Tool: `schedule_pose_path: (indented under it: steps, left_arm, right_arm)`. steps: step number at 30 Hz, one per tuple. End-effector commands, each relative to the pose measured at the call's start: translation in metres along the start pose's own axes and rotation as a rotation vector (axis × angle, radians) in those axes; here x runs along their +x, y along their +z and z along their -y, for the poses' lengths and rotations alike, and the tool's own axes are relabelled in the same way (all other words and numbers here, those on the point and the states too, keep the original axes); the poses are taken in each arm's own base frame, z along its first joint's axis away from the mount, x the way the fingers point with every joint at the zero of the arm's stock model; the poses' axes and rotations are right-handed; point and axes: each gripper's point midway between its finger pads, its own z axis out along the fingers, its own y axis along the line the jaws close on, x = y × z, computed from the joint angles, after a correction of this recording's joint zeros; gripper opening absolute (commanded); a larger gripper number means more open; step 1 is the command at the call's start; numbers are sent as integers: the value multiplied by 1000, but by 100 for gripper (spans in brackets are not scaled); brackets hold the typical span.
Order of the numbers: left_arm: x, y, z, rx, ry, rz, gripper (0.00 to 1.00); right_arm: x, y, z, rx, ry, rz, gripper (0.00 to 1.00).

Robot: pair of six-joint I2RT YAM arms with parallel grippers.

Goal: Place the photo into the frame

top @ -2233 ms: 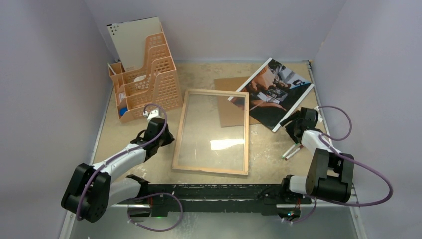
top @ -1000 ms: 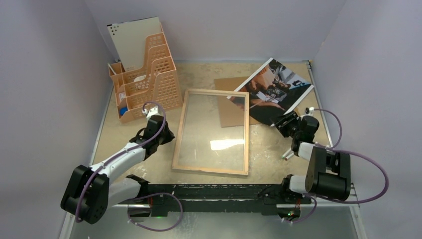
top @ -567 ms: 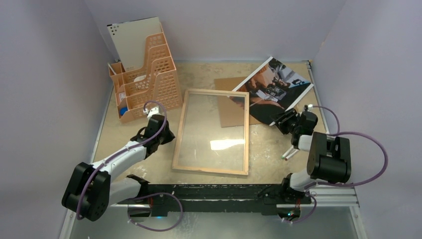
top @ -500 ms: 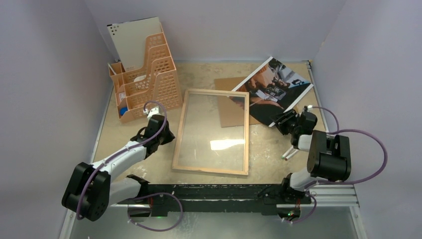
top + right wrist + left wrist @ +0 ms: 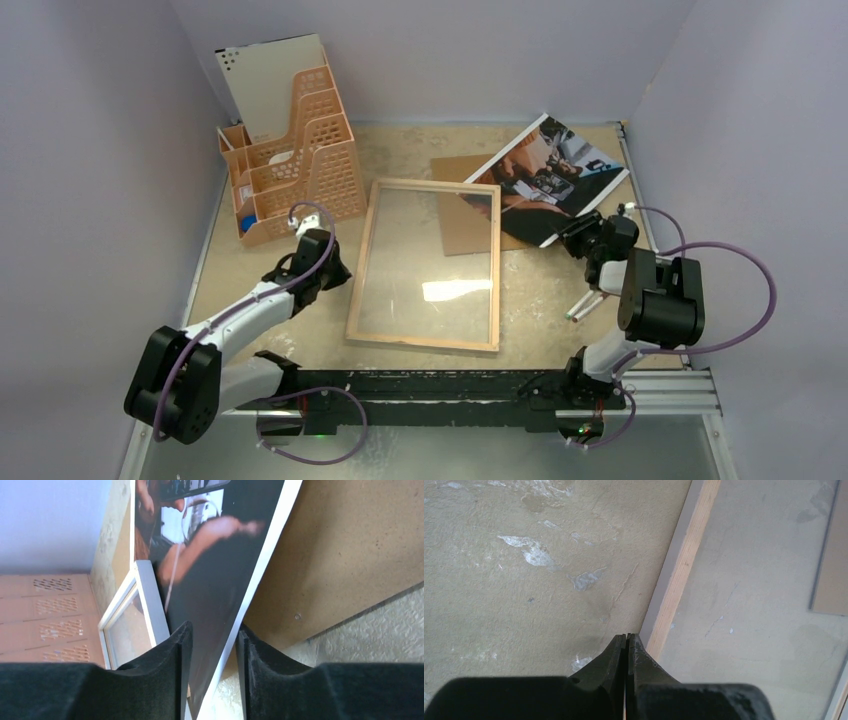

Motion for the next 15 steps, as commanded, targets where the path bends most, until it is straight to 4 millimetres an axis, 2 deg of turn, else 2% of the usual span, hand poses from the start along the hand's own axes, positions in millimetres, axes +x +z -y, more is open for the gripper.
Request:
schedule_pose_path:
  steps: [1, 6, 9, 15]
  left_arm:
    - [-20, -5, 12, 25, -1, 47, 0]
    - [-24, -7, 16, 36, -3, 52, 0]
    - [-26, -9, 19, 49, -5, 58, 0]
    - [-36, -16, 26, 66, -13, 83, 0]
  right_arm:
    - [-29, 7, -15, -30, -45, 88, 35]
    - [-42, 2, -15, 21, -86, 131, 10]
    - [-59, -8, -22, 49, -140, 195, 0]
    - [-100, -40, -42, 132, -270, 334, 0]
